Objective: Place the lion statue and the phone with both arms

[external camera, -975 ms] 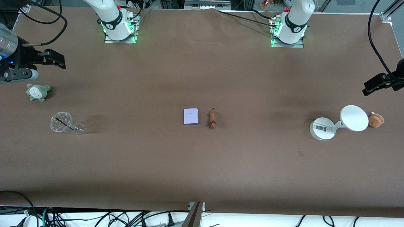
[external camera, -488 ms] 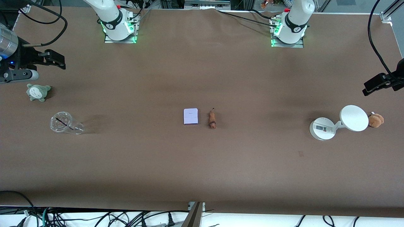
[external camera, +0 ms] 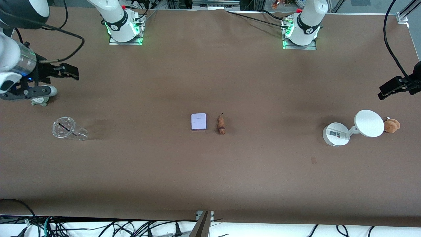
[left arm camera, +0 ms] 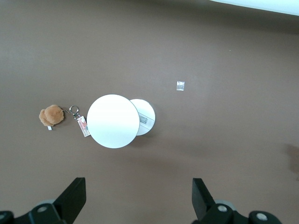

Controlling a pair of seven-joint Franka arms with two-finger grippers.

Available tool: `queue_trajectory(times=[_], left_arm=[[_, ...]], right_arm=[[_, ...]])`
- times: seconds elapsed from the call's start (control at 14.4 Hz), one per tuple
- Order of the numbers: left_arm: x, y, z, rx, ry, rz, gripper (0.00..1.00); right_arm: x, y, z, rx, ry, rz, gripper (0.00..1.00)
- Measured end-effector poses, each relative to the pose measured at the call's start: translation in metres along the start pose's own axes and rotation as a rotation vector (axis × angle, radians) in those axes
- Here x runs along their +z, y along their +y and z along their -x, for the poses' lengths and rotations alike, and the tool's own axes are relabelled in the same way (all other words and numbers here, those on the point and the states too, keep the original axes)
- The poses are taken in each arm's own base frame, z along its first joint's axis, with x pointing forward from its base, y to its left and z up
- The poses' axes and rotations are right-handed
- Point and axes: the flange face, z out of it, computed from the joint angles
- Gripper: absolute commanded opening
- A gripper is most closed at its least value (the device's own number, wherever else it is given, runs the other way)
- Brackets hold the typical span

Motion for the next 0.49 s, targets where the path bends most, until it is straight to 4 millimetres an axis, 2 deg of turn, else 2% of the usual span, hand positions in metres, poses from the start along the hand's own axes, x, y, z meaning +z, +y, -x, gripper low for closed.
queue_trajectory(times=[0.21, 0.49], left_arm=[[0.0, 0.0, 0.0, 0.0, 0.0, 0.0, 1.0], [-0.0003, 0.0003, 0.0, 0.001, 0.001, 0.0, 1.0]], right_arm=[[0.0075, -0.0007, -0.0078, -0.001, -0.004, 0.001, 1.0], [0.0042, -0.0005, -0.0077, -0.001, 0.003, 0.002, 1.0]])
